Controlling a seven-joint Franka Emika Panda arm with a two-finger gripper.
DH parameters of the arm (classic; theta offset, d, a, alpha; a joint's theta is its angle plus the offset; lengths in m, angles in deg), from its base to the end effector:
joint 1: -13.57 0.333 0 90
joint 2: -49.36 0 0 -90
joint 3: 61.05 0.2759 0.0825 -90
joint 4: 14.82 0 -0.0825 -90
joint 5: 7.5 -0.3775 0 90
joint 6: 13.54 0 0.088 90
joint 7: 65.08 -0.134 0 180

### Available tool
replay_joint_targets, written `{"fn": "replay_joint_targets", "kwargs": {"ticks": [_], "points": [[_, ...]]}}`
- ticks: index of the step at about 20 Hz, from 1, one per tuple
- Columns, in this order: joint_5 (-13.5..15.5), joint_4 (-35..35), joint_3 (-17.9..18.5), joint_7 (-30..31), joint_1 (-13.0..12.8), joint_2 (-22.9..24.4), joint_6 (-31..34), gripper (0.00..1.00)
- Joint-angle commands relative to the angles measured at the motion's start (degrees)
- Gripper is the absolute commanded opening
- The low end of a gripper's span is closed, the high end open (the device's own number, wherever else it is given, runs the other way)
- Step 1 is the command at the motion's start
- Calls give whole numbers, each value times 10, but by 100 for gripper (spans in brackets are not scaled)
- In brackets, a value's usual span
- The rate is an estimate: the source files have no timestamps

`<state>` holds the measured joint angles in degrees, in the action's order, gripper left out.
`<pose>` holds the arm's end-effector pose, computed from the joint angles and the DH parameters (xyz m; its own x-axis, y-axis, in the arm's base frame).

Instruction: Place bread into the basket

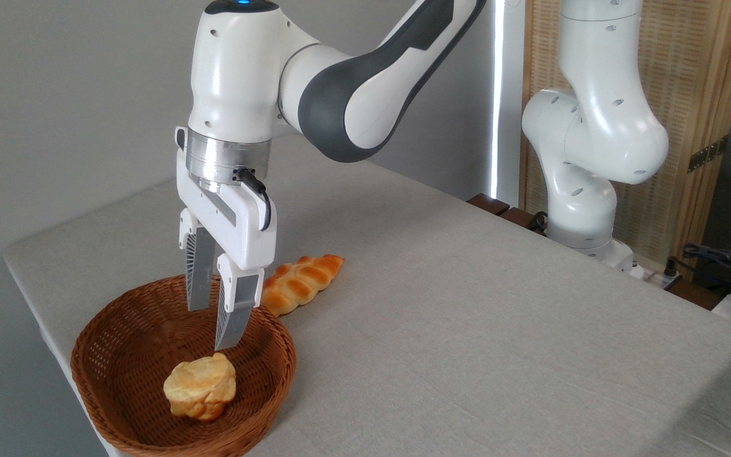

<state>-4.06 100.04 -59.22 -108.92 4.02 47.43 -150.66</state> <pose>0.5894 -0.0816 0.4144 0.5997 -0.7473 0.2861 -0.7247 -0.6588 -0.2020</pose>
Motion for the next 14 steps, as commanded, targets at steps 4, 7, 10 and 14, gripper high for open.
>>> {"fn": "replay_joint_targets", "kwargs": {"ticks": [4, 7, 10, 14], "points": [[2, -6, 7, -2, 0, 25, 42, 100], [2, -23, 7, 16, 0, 51, 112, 100], [1, -87, 5, 52, 0, 54, 231, 100], [2, -149, 6, 55, 0, 54, 348, 100]]}}
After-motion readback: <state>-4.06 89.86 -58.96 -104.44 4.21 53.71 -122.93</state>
